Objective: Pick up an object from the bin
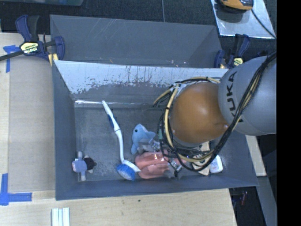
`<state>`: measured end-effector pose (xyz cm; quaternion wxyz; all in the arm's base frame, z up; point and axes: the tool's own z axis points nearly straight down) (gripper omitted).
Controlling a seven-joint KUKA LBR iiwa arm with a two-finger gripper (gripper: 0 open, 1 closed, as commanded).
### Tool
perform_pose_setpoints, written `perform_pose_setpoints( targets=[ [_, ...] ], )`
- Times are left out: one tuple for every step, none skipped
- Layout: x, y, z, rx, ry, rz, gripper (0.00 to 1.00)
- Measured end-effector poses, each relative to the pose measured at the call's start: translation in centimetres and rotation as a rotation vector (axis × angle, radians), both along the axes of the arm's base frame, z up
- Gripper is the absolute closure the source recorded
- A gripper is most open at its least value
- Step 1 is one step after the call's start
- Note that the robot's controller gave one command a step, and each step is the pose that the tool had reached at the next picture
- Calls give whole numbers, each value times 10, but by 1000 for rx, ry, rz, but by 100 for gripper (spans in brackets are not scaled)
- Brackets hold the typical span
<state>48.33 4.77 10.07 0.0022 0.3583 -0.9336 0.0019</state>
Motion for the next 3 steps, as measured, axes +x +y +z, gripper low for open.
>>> perform_pose_setpoints(
  targets=[
    [9,-20,-30,2,-1,-511,0],
    [7,-23,-28,4,-6,-157,100],
    [7,-23,-28,4,-6,-157,100]
  ],
)
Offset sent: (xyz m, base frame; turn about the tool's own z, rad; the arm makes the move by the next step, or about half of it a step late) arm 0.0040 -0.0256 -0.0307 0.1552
